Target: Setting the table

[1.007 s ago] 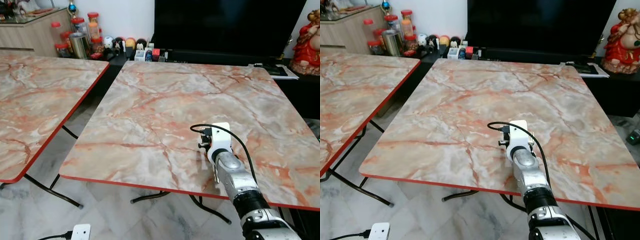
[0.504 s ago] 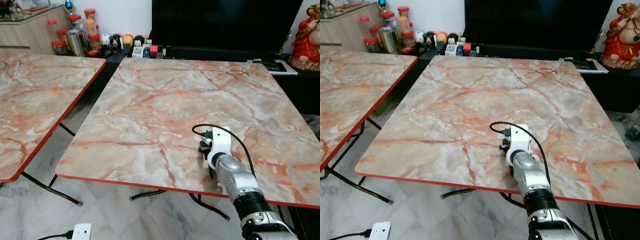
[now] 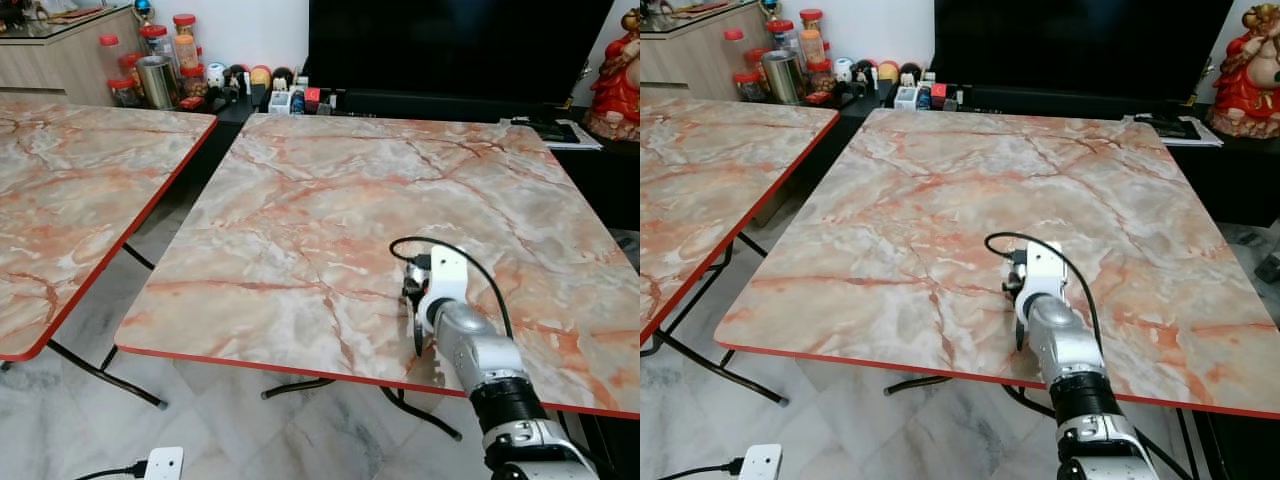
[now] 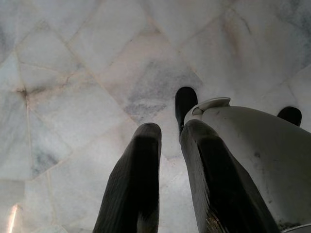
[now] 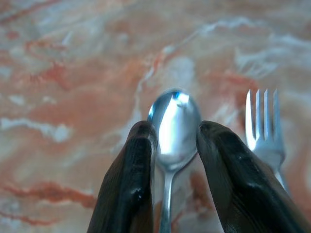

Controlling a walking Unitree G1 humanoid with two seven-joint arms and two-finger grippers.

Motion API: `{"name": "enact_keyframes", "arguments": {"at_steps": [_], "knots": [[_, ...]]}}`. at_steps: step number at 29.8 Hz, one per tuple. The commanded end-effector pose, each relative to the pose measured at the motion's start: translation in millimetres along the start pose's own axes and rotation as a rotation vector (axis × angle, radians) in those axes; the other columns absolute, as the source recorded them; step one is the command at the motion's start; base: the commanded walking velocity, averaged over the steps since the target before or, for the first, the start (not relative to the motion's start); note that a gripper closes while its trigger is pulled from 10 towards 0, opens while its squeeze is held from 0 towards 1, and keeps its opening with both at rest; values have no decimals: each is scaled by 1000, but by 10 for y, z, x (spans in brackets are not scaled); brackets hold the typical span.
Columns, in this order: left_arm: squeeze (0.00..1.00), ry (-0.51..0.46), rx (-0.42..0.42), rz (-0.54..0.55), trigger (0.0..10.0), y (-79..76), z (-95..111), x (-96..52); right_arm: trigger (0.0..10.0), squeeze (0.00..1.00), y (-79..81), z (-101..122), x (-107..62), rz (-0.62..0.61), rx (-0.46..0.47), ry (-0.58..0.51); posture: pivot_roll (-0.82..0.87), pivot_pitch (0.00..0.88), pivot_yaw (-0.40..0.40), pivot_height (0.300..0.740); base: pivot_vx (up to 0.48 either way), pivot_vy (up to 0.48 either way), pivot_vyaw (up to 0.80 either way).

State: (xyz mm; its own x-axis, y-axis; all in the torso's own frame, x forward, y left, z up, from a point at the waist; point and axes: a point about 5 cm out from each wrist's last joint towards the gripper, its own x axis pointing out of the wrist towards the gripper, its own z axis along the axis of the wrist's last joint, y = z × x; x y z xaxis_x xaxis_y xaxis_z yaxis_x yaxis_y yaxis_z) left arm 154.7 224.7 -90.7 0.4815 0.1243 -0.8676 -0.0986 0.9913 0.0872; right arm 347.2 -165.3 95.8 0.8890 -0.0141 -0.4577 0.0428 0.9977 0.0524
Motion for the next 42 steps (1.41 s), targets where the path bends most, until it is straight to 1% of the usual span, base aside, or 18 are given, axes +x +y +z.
{"name": "enact_keyframes", "arguments": {"at_steps": [1, 6, 7, 10, 14, 18, 19, 20, 21, 33, 42], "knots": [[0, 21, 4, -7, 10000, -11, -18, 1, 10000, 1000, 7, 125, -20, 4, 24, -20, 14, 0, -21, 728, 0, 0, 0], [0, 25, 4, -17, 10000, -21, -22, 2, 10000, 1000, 32, 153, -32, 12, 51, -4, 12, 0, -22, 728, 0, 0, 0], [0, 26, 4, -20, 10000, -23, -26, 1, 10000, 1000, 70, 150, -46, 38, 57, 4, 10, 0, -23, 728, 0, 0, 0], [0, 28, 4, -23, 10000, -25, -28, 1, 10000, 1000, 99, 136, -60, 53, 67, 24, 8, 0, -24, 728, 0, 0, 0], [0, 33, 2, -31, 10000, -35, -37, 1, 10000, 1000, 110, 82, -84, 62, 50, 74, 5, 0, -31, 728, 0, 0, 0], [0, 36, 0, -36, 10000, -42, -41, 1, 10000, 1000, 94, 47, -96, 56, 29, 96, 2, 0, -34, 728, 0, 0, 0], [0, 37, -1, -38, 10000, -45, -42, 1, 10000, 957, 88, 39, -98, 53, 21, 99, 2, 0, -35, 728, 0, 0, 0], [0, 38, -2, -39, 10000, -47, -44, 1, 10000, 443, 83, 29, -100, 51, 14, 104, 1, 0, -36, 728, 0, 0, 0], [0, 38, -2, -41, 10000, -49, -45, 1, 10000, 0, 83, 21, -103, 51, 9, 107, 1, 0, -36, 728, 0, 0, 0], [0, 45, -1, -54, 10000, -58, -60, -1, 10000, 0, 66, -94, -149, 39, -2, 146, -2, 0, -41, 728, 0, 0, 0], [0, 44, 2, -50, 10000, -56, -60, -1, 10000, 0, 29, -272, -158, 16, -14, 185, -4, 0, -40, 728, 0, 0, 0]]}}
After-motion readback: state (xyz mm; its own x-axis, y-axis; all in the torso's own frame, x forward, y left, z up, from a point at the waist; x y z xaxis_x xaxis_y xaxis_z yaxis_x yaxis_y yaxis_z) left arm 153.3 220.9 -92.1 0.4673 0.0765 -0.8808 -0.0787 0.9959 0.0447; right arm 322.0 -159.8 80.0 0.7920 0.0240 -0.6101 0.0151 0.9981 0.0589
